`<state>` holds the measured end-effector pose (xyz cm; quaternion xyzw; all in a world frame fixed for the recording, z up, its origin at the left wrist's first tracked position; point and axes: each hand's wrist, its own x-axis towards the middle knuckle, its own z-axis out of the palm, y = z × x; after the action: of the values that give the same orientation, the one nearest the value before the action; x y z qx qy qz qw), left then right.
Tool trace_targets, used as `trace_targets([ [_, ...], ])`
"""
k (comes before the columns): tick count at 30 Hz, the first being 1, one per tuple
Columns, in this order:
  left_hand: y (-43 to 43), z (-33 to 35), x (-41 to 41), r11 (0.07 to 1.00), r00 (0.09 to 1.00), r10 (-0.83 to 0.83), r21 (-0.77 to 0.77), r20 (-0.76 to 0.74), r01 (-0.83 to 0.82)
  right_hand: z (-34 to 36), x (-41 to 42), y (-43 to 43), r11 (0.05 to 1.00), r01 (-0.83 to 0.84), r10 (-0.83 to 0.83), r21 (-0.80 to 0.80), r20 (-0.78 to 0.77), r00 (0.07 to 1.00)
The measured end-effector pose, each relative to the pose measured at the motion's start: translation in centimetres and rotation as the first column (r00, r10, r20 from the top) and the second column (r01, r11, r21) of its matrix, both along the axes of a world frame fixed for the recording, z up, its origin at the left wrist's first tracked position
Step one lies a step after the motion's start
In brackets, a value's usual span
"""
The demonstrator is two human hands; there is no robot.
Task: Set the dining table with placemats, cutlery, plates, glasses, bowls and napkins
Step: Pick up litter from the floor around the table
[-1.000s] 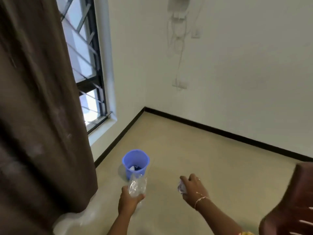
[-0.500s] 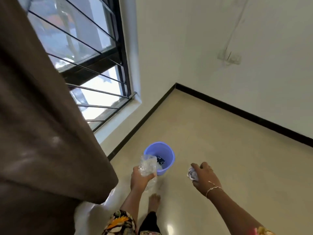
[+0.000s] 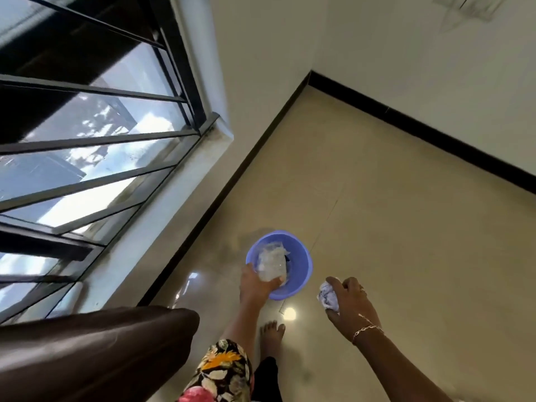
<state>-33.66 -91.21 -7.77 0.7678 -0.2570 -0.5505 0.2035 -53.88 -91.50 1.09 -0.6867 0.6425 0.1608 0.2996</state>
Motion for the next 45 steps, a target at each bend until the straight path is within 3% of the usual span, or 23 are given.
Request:
trace_targets([
  [4, -0.7, 1.3, 0.5, 0.984, 0.978, -0.179, 0.042, 0.105, 0.175, -1.2, 1.1, -2.0, 0.999, 0.018, -0.017, 0.048, -0.008, 1.0],
  [8, -0.9, 1.4, 0.9, 0.917, 0.892, -0.398, 0.13, 0.216, 0.378, -1.9, 2.5, -3.4, 0.997, -0.006, 0.006, 0.076, -0.003, 1.0],
  [16, -0.4, 3.2, 1.0, 0.879, 0.845, -0.476, 0.162, 0.243, 0.449, -0.9, 3.8, -4.7, 0.996, 0.003, -0.006, 0.084, 0.036, 0.999],
  [22, 0.1, 5.8, -0.8, 0.856, 0.815, -0.517, 0.13, 0.261, 0.501, 2.2, 0.1, -2.9, 0.993, 0.115, -0.116, 0.038, 0.018, 0.993],
  [25, -0.1, 7.3, -3.0, 0.796, 0.752, -0.602, 0.127, 0.267, 0.592, 3.8, -3.0, -1.0, 0.983, 0.184, -0.184, 0.026, -0.011, 0.983],
  [29, -1.9, 9.4, -8.1, 0.652, 0.596, -0.745, 0.139, 0.3, 0.745, 5.7, -8.3, 1.7, 0.953, 0.304, -0.304, 0.001, -0.031, 0.952],
  [33, -4.4, 11.6, -15.4, 0.428, 0.34, -0.853, 0.158, 0.396, 0.89, 6.9, -14.4, 4.2, 0.898, 0.439, -0.439, -0.013, -0.042, 0.897],
  [39, -7.2, 14.5, -30.8, 0.12, 0.04, -0.875, 0.136, 0.482, 0.983, 7.5, -26.2, 6.9, 0.758, 0.651, -0.652, -0.043, -0.02, 0.758],
  [45, -7.1, 15.9, -46.9, -0.152, -0.188, -0.846, 0.112, 0.499, 0.982, 8.2, -38.8, 10.4, 0.583, 0.811, -0.812, -0.053, -0.008, 0.583],
])
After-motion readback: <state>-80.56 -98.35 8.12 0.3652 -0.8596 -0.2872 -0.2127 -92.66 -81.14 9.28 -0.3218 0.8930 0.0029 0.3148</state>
